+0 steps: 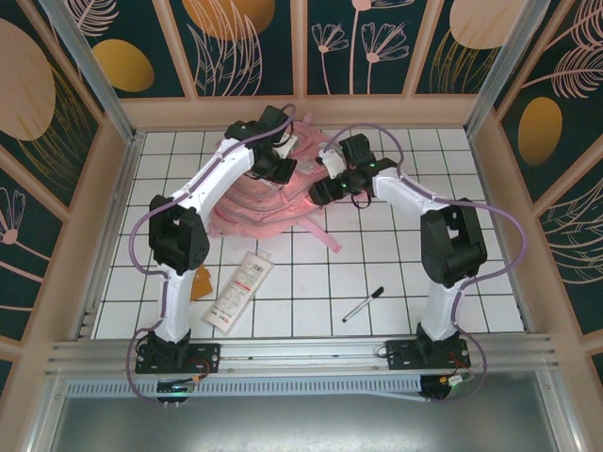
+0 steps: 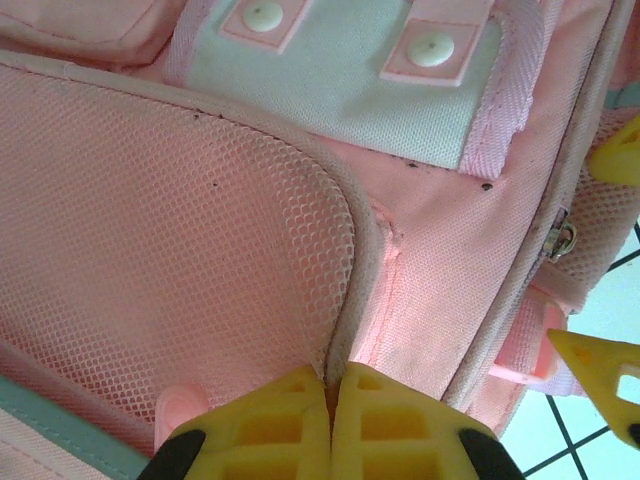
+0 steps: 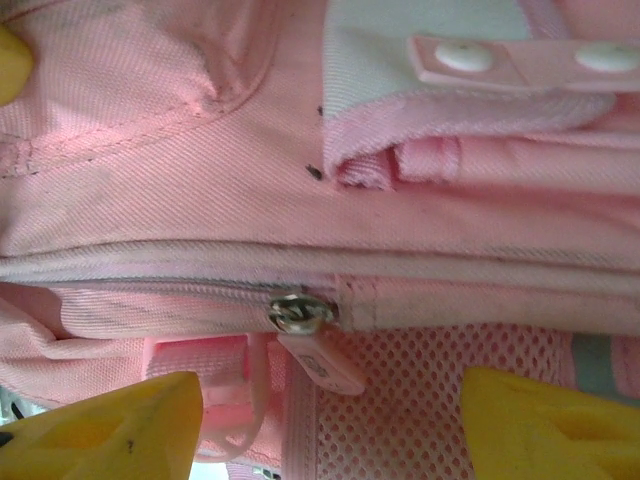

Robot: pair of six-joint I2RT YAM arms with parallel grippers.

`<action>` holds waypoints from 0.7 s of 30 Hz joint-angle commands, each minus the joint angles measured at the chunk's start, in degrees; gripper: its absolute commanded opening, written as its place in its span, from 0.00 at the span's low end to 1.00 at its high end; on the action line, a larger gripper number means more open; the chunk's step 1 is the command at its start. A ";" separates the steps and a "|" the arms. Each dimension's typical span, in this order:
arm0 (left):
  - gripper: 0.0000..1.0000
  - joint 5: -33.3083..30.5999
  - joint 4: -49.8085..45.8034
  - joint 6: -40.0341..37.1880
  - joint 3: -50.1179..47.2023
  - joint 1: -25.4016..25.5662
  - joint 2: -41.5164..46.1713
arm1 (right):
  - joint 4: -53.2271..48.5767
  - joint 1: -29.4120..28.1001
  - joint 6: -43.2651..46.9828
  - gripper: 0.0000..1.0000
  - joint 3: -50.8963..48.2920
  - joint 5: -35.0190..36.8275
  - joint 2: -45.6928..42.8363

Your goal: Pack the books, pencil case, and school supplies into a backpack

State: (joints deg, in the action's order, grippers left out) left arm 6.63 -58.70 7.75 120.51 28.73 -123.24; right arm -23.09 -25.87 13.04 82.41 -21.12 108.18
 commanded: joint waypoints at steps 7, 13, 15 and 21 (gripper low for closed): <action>0.00 3.37 -2.11 -0.13 5.44 -0.23 -1.03 | -7.16 0.02 10.59 0.62 3.94 -0.96 1.68; 0.00 4.61 -1.48 0.12 4.56 -0.17 -1.10 | -8.13 0.08 8.16 0.50 7.31 -4.52 5.91; 0.00 4.82 -1.94 0.79 5.26 -0.17 -1.31 | -7.45 0.03 7.08 0.47 7.77 -6.92 6.95; 0.00 7.54 0.52 2.52 3.20 -0.17 -0.76 | -4.46 -0.53 3.61 0.26 8.41 -8.75 7.86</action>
State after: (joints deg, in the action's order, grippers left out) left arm 10.22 -60.29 8.27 122.69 28.53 -124.64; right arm -28.99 -25.93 18.48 88.99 -27.31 115.48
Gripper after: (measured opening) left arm 0.017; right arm 0.289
